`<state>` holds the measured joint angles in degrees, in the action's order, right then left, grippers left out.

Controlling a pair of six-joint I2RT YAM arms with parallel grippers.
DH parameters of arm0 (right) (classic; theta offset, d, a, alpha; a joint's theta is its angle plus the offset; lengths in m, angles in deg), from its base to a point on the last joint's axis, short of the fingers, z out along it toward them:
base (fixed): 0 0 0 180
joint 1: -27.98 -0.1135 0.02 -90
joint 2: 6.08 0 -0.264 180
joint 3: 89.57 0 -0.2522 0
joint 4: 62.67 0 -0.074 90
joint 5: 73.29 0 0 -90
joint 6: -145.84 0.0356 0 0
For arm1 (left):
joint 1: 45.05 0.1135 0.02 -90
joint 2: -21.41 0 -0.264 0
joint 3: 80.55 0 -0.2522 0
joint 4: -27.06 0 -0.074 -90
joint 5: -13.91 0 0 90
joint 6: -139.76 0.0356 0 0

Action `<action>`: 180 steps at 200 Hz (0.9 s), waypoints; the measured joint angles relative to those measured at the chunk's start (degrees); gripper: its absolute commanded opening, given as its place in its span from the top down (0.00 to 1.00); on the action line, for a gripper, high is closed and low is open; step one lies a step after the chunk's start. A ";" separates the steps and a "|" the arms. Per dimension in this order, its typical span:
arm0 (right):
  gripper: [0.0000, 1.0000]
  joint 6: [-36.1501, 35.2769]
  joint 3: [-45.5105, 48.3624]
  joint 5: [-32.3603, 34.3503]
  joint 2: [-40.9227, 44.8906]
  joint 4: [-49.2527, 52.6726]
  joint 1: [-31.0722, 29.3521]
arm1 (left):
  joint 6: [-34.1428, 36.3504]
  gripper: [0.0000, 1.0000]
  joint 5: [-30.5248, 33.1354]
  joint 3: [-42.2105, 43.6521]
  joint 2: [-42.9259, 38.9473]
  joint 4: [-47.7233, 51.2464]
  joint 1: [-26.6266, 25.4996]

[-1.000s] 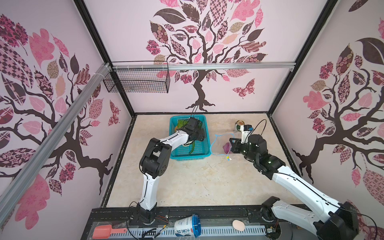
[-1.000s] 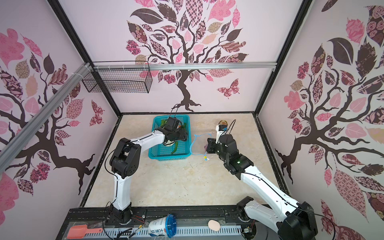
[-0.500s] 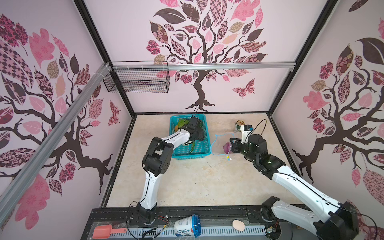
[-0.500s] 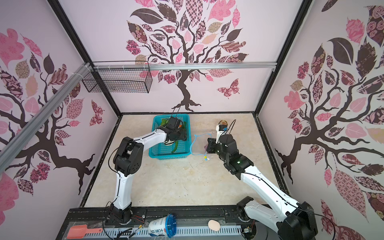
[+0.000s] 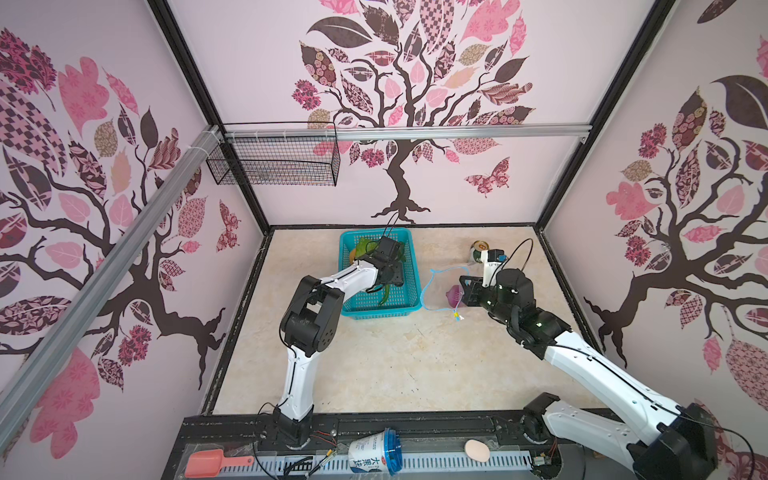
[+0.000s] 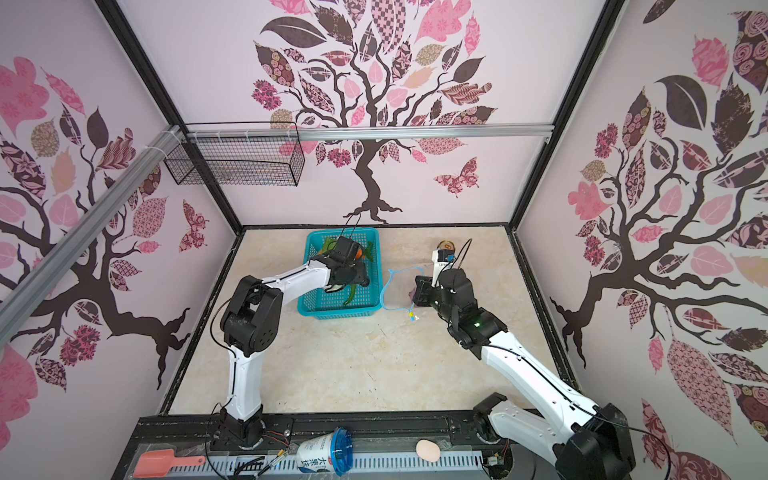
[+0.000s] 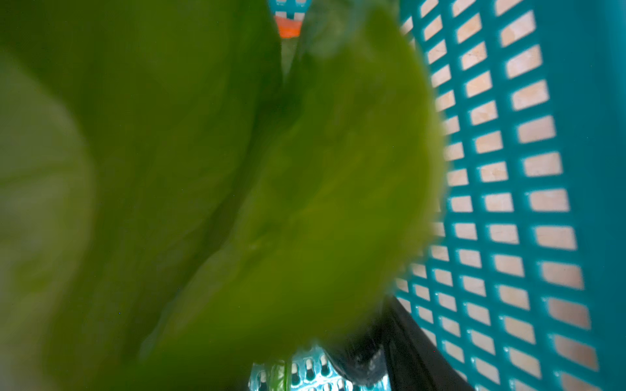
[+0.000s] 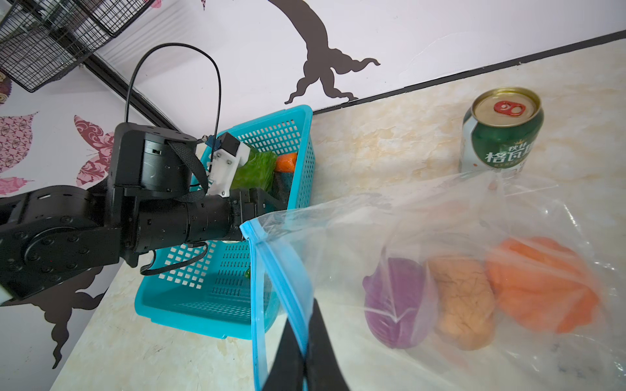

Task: Place the food in the zip-top bag and seal the zipper
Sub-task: 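Lower the left gripper beside the lettuce and grasp the dark eggplant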

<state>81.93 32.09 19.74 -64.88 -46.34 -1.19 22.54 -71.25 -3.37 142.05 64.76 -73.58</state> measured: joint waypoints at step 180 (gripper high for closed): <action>1.00 -0.63 0.00 1.09 0.00 0.02 0.00 | 0.13 0.57 -1.84 -5.60 5.92 3.32 0.07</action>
<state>81.29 32.09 20.83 -64.88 -46.32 -1.19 22.67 -73.09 -8.96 147.97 68.08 -73.51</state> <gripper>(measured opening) 0.047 0.450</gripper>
